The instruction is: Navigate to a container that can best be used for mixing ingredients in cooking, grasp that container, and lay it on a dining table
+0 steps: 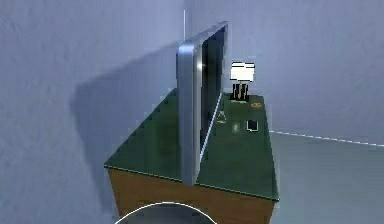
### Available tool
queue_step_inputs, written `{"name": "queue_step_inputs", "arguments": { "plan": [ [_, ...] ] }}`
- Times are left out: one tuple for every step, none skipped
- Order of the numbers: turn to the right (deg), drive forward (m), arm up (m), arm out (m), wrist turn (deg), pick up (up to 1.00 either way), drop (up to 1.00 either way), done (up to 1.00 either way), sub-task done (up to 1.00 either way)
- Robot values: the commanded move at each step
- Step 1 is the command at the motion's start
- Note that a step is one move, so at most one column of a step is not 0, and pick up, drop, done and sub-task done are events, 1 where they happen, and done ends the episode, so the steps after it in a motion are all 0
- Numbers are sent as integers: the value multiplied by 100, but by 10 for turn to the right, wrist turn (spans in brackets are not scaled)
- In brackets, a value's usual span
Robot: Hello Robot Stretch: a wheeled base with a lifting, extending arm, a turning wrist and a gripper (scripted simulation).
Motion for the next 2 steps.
{"name": "queue_step_inputs", "arguments": {
  "plan": [
    [390,0,0,0,0,0,0,0,0],
    [-450,0,0,0,0,0,0,0,0]
  ]
}}
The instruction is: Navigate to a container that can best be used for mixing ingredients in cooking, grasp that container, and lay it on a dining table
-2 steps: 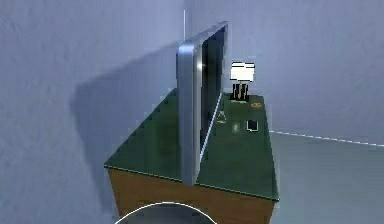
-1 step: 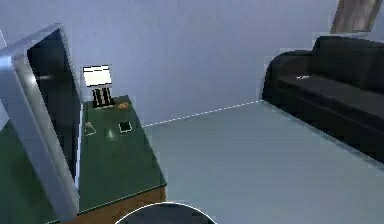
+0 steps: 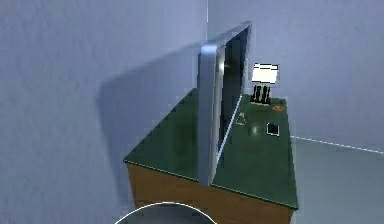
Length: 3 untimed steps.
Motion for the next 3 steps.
{"name": "queue_step_inputs", "arguments": {
  "plan": [
    [-450,0,0,0,0,0,0,0,0],
    [-450,0,0,0,0,0,0,0,0],
    [450,0,0,0,0,0,0,0,0]
  ]
}}
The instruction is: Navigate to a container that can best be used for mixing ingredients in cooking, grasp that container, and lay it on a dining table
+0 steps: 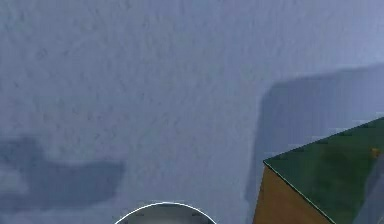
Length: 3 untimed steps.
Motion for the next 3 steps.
{"name": "queue_step_inputs", "arguments": {
  "plan": [
    [450,0,0,0,0,0,0,0,0],
    [450,0,0,0,0,0,0,0,0],
    [-450,0,0,0,0,0,0,0,0]
  ]
}}
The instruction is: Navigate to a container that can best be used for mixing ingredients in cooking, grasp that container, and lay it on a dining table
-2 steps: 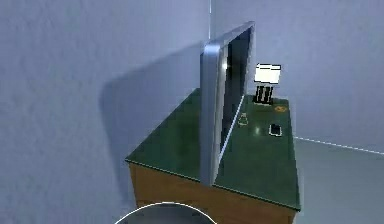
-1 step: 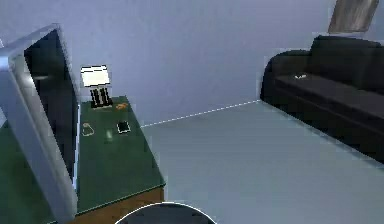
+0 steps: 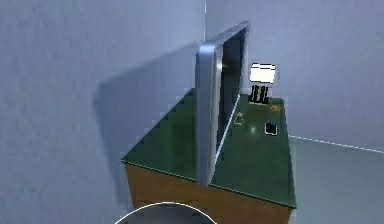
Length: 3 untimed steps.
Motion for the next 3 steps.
{"name": "queue_step_inputs", "arguments": {
  "plan": [
    [-450,0,0,0,0,0,0,0,0],
    [-450,0,0,0,0,0,0,0,0],
    [-150,0,0,0,0,0,0,0,0]
  ]
}}
